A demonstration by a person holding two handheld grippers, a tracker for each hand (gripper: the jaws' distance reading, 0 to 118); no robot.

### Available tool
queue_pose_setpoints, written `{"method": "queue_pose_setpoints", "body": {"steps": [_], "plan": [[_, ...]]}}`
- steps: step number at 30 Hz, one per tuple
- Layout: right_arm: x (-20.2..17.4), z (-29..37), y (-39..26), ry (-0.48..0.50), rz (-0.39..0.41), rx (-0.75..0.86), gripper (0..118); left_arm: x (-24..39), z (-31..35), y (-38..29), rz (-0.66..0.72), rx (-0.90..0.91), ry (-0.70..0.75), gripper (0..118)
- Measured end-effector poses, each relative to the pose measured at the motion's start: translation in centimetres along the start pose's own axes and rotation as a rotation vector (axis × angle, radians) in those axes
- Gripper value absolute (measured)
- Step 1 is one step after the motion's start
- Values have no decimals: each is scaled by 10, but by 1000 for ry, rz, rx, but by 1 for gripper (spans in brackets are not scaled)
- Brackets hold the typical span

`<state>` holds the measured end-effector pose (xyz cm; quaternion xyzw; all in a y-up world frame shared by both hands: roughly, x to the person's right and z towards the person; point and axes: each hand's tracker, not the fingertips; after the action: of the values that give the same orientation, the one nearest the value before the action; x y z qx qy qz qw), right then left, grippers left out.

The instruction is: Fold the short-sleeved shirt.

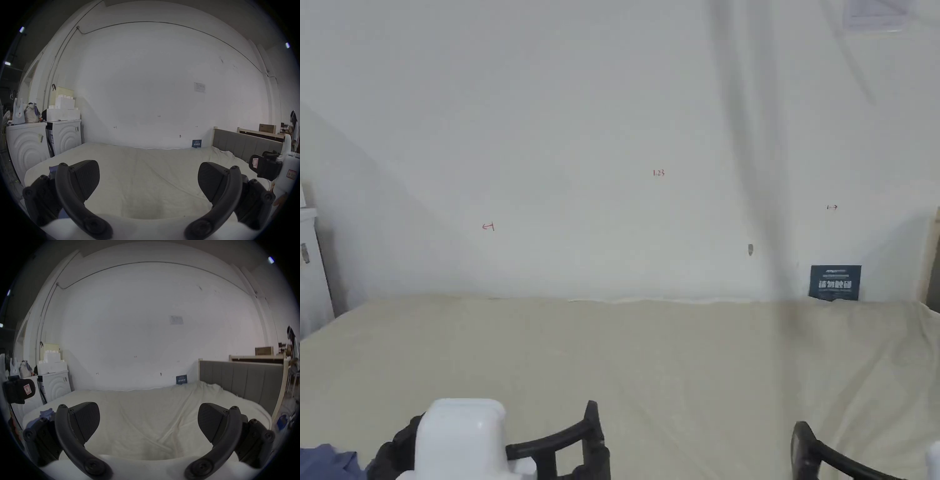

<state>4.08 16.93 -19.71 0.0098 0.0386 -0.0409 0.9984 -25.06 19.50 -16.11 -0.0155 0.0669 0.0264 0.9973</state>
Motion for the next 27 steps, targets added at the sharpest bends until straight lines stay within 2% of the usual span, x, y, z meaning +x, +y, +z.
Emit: {"method": "queue_pose_setpoints", "body": {"steps": [8, 10, 11, 13, 14, 16, 17, 18, 19, 20, 22, 27], "plan": [[-1, 3, 8, 7, -10, 19, 118, -10, 2, 3, 24, -8, 5, 118], [-2, 5, 9, 24, -12, 12, 112, -9, 2, 3, 20, -14, 20, 118], [-3, 6, 9, 27, -7, 14, 99, -11, 3, 3, 21, -14, 14, 118], [-7, 8, 10, 17, 14, 27, 32, -12, 5, 3, 34, -9, -4, 118], [-8, 6, 10, -2, 24, 23, 15, -10, 6, 3, 35, -4, -4, 117], [-5, 6, 10, 27, 21, 19, 15, -11, 7, 4, 40, 1, 2, 114], [-5, 7, 11, 46, 15, 2, 15, -11, 10, 4, 46, 35, 30, 104], [-4, 8, 11, 90, 9, -3, 14, -8, 11, 4, 47, 57, 63, 64], [-4, 9, 11, 96, 5, 2, 12, -8, 8, 4, 34, 44, 96, 18], [-4, 10, 12, 93, 14, -1, 10, -8, 6, 4, 21, 33, 142, 2], [-5, 11, 14, 87, 45, -4, 4, -14, 3, 4, 30, 16, 68, 2], [-6, 14, 15, 107, 50, 10, 0, -14, 3, 1, 26, 7, 52, 0]]}}
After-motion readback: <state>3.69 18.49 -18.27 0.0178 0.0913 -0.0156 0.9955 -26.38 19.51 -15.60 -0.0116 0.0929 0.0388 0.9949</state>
